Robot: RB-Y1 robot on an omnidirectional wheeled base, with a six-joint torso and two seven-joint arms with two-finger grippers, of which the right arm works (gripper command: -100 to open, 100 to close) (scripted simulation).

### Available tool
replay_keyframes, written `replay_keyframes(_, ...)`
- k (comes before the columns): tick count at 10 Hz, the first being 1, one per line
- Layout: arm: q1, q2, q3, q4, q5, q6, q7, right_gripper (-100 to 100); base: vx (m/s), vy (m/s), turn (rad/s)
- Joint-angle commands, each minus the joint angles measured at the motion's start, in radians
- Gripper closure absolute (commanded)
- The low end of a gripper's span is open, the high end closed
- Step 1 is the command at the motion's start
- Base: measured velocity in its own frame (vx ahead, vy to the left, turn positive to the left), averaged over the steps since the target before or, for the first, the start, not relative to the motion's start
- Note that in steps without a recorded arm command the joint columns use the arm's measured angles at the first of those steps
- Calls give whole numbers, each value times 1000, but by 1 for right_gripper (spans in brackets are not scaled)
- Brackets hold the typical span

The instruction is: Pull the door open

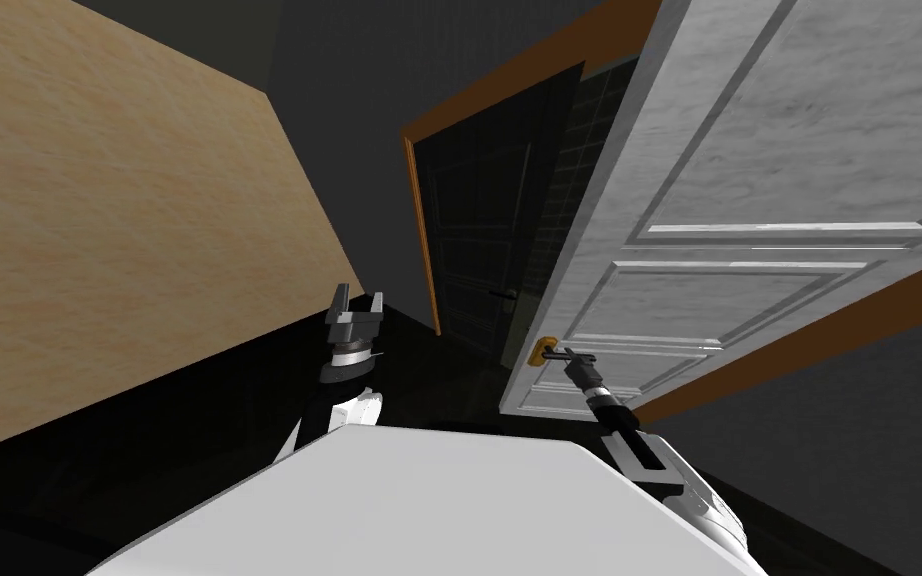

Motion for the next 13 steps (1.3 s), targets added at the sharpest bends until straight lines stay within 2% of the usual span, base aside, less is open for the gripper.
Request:
replay_keyframes(1, 14, -11, 6, 4, 6, -35, -17, 100, -221, -93, 192)
replay_keyframes(2, 18, -14, 7, 4, 7, -44, -21, 100, -177, -75, 108)
replay_keyframes(8, 73, -59, 18, 10, 24, -144, -76, 100, -190, -68, 123)
replay_keyframes(9, 64, -56, 11, 11, 21, -130, -68, 100, -88, -25, 7)
replay_keyframes(10, 70, -65, 15, 22, 24, -151, -76, 100, -143, -37, 127)
replay_keyframes(13, 75, -81, 21, 37, 26, -185, -89, 100, -212, -85, 147)
